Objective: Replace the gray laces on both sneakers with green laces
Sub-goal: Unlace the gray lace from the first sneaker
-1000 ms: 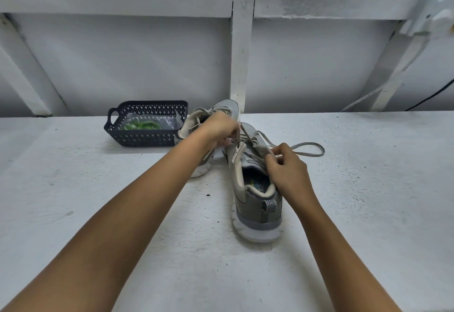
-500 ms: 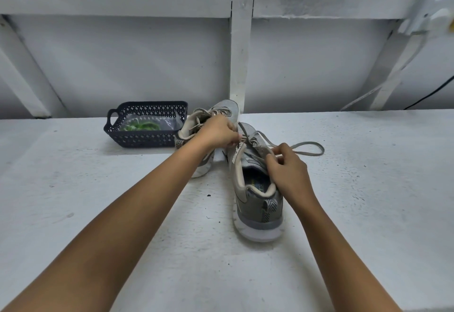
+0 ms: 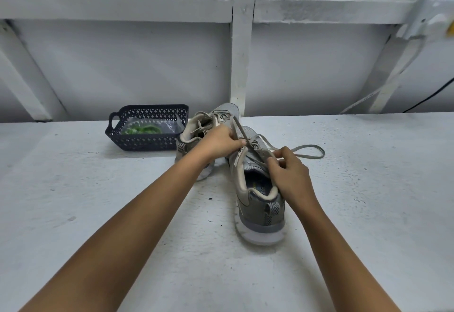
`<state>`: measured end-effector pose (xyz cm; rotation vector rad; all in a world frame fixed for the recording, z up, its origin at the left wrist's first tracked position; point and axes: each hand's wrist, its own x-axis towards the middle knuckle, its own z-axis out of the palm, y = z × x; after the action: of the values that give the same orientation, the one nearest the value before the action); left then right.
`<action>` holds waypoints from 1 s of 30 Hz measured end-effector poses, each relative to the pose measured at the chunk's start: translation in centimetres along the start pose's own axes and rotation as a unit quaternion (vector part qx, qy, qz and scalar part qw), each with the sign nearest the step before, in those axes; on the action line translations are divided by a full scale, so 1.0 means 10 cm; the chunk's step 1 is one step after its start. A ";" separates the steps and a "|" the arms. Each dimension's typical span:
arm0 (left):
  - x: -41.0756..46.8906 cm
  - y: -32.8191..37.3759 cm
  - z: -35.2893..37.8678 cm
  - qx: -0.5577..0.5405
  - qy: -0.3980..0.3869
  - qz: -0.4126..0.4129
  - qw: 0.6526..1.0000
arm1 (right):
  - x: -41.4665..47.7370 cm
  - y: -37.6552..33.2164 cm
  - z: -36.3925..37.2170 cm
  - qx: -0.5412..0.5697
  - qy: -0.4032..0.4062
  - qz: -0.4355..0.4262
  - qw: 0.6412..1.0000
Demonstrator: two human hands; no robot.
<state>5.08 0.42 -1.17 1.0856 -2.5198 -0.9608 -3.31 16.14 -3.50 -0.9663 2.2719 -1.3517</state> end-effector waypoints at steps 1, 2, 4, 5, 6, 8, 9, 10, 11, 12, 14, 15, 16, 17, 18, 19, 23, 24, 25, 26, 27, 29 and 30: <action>0.01 -0.01 0.02 0.021 0.012 0.000 1.000 | 0.00 0.00 0.00 -0.002 0.000 -0.001 1.000; 0.01 -0.01 0.03 0.028 0.019 0.000 0.999 | 0.00 0.00 0.00 -0.003 0.000 -0.002 1.000; 0.04 -0.03 0.04 -0.036 0.026 -0.014 0.999 | -0.01 0.00 -0.01 0.003 0.000 -0.002 1.000; 0.03 -0.02 0.02 -0.113 0.035 -0.029 0.993 | -0.01 0.01 0.00 0.005 0.001 -0.001 1.000; 0.02 0.01 0.00 -0.209 0.051 -0.047 0.975 | -0.01 0.01 0.00 0.006 0.001 0.000 1.000; 0.01 0.08 -0.04 -0.394 0.101 -0.069 0.911 | -0.01 0.00 0.00 0.006 0.002 0.000 1.000; 0.00 0.10 -0.05 -0.456 0.126 -0.074 0.878 | -0.01 0.00 0.00 0.006 0.002 0.000 1.000; 0.00 0.12 -0.05 -0.501 0.147 -0.072 0.850 | -0.01 0.00 0.00 0.005 0.001 0.000 1.000; 0.00 0.11 -0.03 -0.519 0.161 -0.068 0.837 | -0.01 0.00 0.00 0.004 0.001 -0.001 1.000; -0.01 0.11 -0.01 -0.516 0.164 -0.064 0.838 | -0.01 0.00 0.00 0.004 0.001 -0.001 1.000; 0.00 0.06 0.07 -0.403 0.135 -0.046 0.904 | -0.01 0.00 0.00 0.006 0.002 -0.001 1.000; -0.01 0.03 0.09 -0.281 0.103 -0.022 0.954 | -0.01 0.00 0.00 0.006 0.002 -0.001 1.000; -0.02 0.00 0.09 -0.153 0.066 0.011 0.986 | -0.01 0.00 0.00 0.004 0.002 -0.002 1.000; -0.03 -0.02 0.09 -0.035 0.040 0.038 0.998 | -0.01 0.00 0.00 0.002 0.001 -0.002 1.000; -0.03 -0.04 0.09 0.044 0.025 0.058 0.997 | -0.01 0.00 0.00 0.002 -0.001 -0.003 1.000; -0.05 -0.03 0.07 0.082 0.018 0.064 0.994 | -0.01 0.00 0.00 0.002 -0.001 -0.003 1.000; -0.07 -0.02 0.02 0.150 0.011 0.088 0.985 | -0.01 0.01 0.00 0.004 0.000 -0.002 1.000; -0.06 -0.01 0.01 0.163 0.011 0.095 0.982 | -0.01 0.01 0.00 0.005 0.001 -0.002 1.000; -0.06 -0.01 0.00 0.168 0.024 0.097 0.981 | -0.01 0.01 0.00 0.005 0.002 -0.002 1.000; -0.05 -0.01 -0.02 0.166 0.051 0.098 0.980 | -0.01 0.02 0.00 0.004 0.002 -0.002 1.000; -0.04 0.00 -0.05 0.157 0.090 0.093 0.979 | 0.00 0.02 0.00 0.002 0.002 -0.004 1.000; -0.01 -0.02 -0.12 0.141 0.197 0.080 0.967 | 0.00 0.02 0.00 0.000 0.001 -0.006 1.000; -0.01 -0.03 -0.16 0.143 0.248 0.076 0.955 | 0.00 0.02 0.00 0.001 0.001 -0.006 1.000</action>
<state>6.01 -0.44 -0.18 1.0277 -2.3085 -0.2382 -3.35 16.17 -3.67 -0.9797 2.2682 -1.3600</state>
